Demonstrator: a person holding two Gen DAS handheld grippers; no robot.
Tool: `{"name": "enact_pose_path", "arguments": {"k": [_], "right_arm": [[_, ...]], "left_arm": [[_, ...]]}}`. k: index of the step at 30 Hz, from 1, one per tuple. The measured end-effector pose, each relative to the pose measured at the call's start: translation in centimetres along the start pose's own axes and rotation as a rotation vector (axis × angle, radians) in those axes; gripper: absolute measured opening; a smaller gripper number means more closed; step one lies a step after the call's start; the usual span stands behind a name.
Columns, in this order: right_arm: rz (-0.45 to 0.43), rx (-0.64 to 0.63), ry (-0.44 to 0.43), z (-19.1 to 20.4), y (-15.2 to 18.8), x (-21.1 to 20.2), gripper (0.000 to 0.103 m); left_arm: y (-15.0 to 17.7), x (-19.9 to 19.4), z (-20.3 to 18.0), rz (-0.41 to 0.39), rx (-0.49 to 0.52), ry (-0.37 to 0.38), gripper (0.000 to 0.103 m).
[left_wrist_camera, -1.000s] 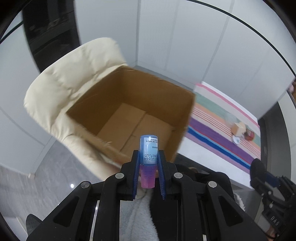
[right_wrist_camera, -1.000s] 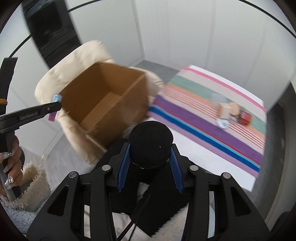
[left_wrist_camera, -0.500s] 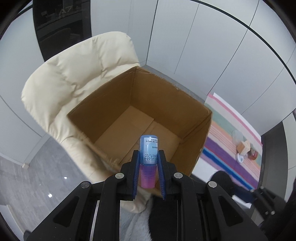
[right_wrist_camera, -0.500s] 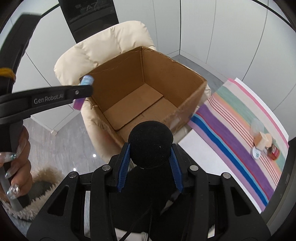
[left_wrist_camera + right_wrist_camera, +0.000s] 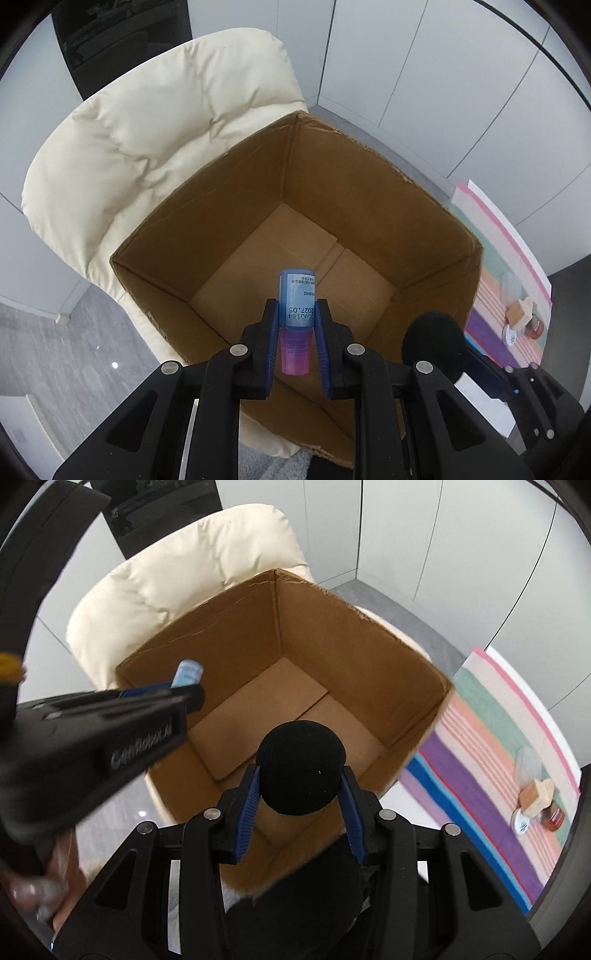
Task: Organize objects
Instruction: 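Open both tools to drop the puff and tube into the box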
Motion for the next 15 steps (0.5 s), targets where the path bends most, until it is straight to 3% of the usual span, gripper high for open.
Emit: {"name": "enact_pose_path", "arguments": {"k": [1,3,4,5,7,9,15], "right_arm": [[0.003,-0.003,0.002,0.0,-0.2,0.3,0.044],[-0.002,-0.029,0.003,0.2,-0.7,0.8,0.049],[-0.004,-0.046,0.008,0.4,-0.8,1.0,0.058],[-0.003,-0.052,0.024,0.3,-0.9,1.1,0.077],[-0.014,-0.032,0.053,-0.2,-0.8,1.0,0.093],[-0.021,-0.012,0.075,-0.9,-0.8,1.1,0.094],[-0.004,0.079,0.013,-2.3,-0.7,1.1,0.094]], "left_arm": [[-0.2,0.0,0.0,-0.009,-0.017,0.017,0.023],[-0.3,0.0,0.1,-0.001,-0.045,0.035,0.055],[-0.3,0.2,0.3,0.012,-0.057,0.035,0.084],[-0.2,0.4,0.5,0.025,-0.070,0.034,0.095],[0.0,0.4,0.8,0.026,-0.090,0.033,0.095],[0.2,0.6,1.1,0.036,-0.110,0.038,0.095],[0.4,0.6,1.6,0.042,-0.132,0.036,0.095]]}}
Point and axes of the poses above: each gripper's, at about its wrist camera, not at the fingertips, and x roughly the way its jaws point, z to its left, y to its underside, the point moved 8 cm from there along x, roughly the way its jaws point, and after that the axes turned 5 degrees about -z, right-handed, at the moved point
